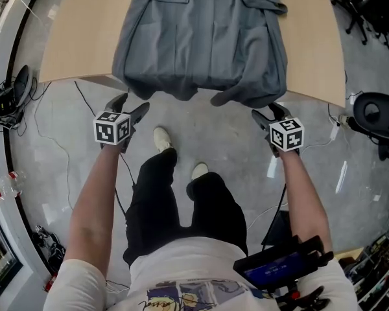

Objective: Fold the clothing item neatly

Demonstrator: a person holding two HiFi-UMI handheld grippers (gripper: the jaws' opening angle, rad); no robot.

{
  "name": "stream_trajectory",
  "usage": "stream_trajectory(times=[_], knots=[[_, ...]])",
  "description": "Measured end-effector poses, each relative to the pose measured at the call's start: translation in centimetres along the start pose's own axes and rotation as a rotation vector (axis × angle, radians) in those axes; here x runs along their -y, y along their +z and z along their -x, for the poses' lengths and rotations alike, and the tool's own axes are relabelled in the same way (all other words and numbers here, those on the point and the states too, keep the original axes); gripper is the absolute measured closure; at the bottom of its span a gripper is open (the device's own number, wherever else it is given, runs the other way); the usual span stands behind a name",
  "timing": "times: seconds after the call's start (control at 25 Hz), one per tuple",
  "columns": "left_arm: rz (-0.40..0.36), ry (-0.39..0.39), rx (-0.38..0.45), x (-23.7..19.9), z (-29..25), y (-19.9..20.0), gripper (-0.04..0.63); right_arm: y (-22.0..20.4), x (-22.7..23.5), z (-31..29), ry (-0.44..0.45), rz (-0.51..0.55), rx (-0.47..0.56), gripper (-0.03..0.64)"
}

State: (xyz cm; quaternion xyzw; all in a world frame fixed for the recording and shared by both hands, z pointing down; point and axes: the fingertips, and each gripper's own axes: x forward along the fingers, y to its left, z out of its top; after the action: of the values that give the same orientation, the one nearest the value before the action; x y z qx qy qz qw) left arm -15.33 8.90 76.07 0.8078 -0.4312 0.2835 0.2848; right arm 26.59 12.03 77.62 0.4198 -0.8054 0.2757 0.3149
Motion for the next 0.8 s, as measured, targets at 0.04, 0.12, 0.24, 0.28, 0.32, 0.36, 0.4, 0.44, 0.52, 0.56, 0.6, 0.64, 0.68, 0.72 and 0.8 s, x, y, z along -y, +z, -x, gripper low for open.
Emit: stream_trajectory(times=[0.04, 0.12, 0.24, 0.28, 0.32, 0.36, 0.4, 0.44, 0.52, 0.56, 0.6, 0.64, 0.68, 0.72, 0.8], knots=[[-0.006, -0.005, 0.006, -0.2, -0.5, 0.2, 0.205, 0.2, 0.1, -0.3, 0.009, 0.006, 0.006, 0.321], [-0.029, -0.023, 0.017, -0.6, -1.5, 0.8, 0.187, 0.8, 0.2, -1.1, 0.027, 0.017, 0.025, 0.318], [-0.041, -0.065, 0.022, -0.9, -3.1, 1.5, 0.167, 1.4, 0.0, -2.2, 0.073, 0.024, 0.044, 0.316], [-0.048, -0.08, 0.015, -0.9, -3.7, 1.4, 0.167, 1.3, -0.1, -2.6, 0.086, 0.026, 0.044, 0.316], [-0.059, -0.094, 0.006, -0.7, -4.2, 1.4, 0.167, 1.2, -0.3, -2.9, 0.094, 0.027, 0.045, 0.316], [-0.071, -0.104, 0.0, -0.6, -4.6, 1.3, 0.167, 1.2, -0.4, -3.1, 0.1, 0.024, 0.049, 0.316], [-0.083, -0.109, 0.0, -0.4, -5.0, 1.3, 0.167, 1.2, -0.5, -3.3, 0.104, 0.019, 0.056, 0.316], [-0.095, -0.112, 0.005, -0.2, -5.2, 1.6, 0.17, 1.4, -0.5, -3.5, 0.105, 0.017, 0.064, 0.318], [-0.112, -0.121, 0.019, 0.4, -5.5, 2.2, 0.228, 1.9, -0.3, -3.7, 0.106, 0.021, 0.074, 0.33], [-0.116, -0.128, 0.022, 0.7, -5.6, 2.4, 0.266, 2.1, -0.3, -3.7, 0.111, 0.023, 0.076, 0.348], [-0.12, -0.137, 0.022, 1.1, -5.6, 2.5, 0.308, 2.2, -0.4, -3.6, 0.118, 0.025, 0.075, 0.379], [-0.121, -0.148, 0.022, 1.4, -5.5, 2.4, 0.347, 2.3, -0.6, -3.5, 0.125, 0.028, 0.074, 0.416], [-0.119, -0.163, 0.023, 1.6, -5.4, 2.3, 0.372, 2.4, -1.0, -3.5, 0.131, 0.033, 0.074, 0.456], [-0.112, -0.179, 0.025, 1.7, -5.1, 2.1, 0.398, 2.5, -1.5, -3.4, 0.138, 0.037, 0.078, 0.497], [-0.093, -0.209, 0.032, 2.2, -4.5, 1.8, 0.428, 2.7, -2.4, -3.3, 0.15, 0.041, 0.09, 0.558]])
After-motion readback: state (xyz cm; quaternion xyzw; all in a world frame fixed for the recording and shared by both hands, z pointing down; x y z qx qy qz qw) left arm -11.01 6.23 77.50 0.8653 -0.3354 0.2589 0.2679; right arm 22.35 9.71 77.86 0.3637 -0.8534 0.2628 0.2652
